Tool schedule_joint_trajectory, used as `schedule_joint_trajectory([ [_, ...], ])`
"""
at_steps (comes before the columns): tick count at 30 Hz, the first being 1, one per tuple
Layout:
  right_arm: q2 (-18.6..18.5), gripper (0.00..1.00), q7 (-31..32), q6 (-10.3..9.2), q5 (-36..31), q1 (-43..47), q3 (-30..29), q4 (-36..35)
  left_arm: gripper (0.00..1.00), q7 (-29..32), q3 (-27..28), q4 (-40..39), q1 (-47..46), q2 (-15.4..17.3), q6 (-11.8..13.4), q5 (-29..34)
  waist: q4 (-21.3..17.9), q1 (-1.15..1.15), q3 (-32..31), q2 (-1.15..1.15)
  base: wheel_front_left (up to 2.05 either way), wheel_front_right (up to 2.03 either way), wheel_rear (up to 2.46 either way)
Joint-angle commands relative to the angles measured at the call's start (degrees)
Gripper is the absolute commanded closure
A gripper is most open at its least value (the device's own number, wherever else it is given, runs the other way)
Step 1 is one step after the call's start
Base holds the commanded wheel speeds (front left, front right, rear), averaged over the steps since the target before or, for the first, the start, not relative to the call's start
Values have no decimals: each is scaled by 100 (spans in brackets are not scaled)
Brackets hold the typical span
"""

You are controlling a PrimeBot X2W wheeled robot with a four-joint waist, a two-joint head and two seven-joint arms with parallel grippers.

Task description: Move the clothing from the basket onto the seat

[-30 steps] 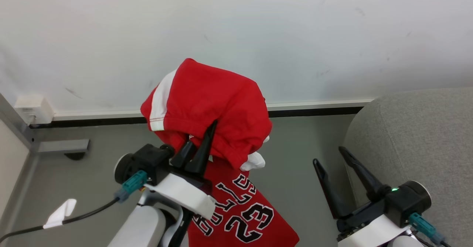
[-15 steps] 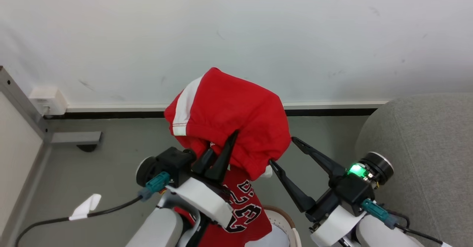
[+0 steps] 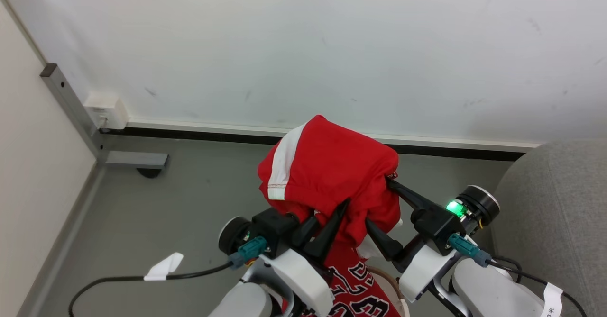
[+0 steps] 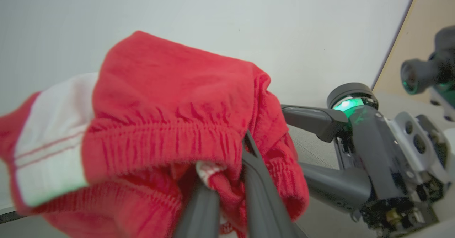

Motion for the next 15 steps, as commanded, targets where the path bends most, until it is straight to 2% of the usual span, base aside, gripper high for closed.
schedule_joint_trajectory([
  [1, -6, 0, 6, -12, 34, -86, -7, 10, 100, -39, -17, 6, -64, -14, -43, -12, 54, -1, -8, 0, 0, 0, 0],
  [2, 0, 0, 5, -12, 96, -83, -10, 48, 100, -54, -54, 40, -74, -34, -47, -30, 89, -1, -8, 0, 0, 0, 0],
  [3, -6, 62, 6, -12, 138, -80, 19, 100, 100, -71, -75, 70, -74, -50, -50, -51, 119, -1, -9, 0, 0, 0, 0],
  [4, -22, 100, 6, -12, 173, -81, 61, 130, 100, -90, -108, 100, -75, -63, -55, -65, 148, -1, -10, 0, 0, 0, 0],
  [9, -109, 100, 4, -13, 442, 13, 70, 41, 100, -137, -182, 250, -100, -93, -33, -95, 222, -1, -3, 0, 0, 0, 0],
  [15, -167, 100, 1, -18, 662, 270, -302, -287, 100, -219, -144, 390, -75, -85, 39, -174, 191, -1, -1, 0, 0, 0, 0],
])
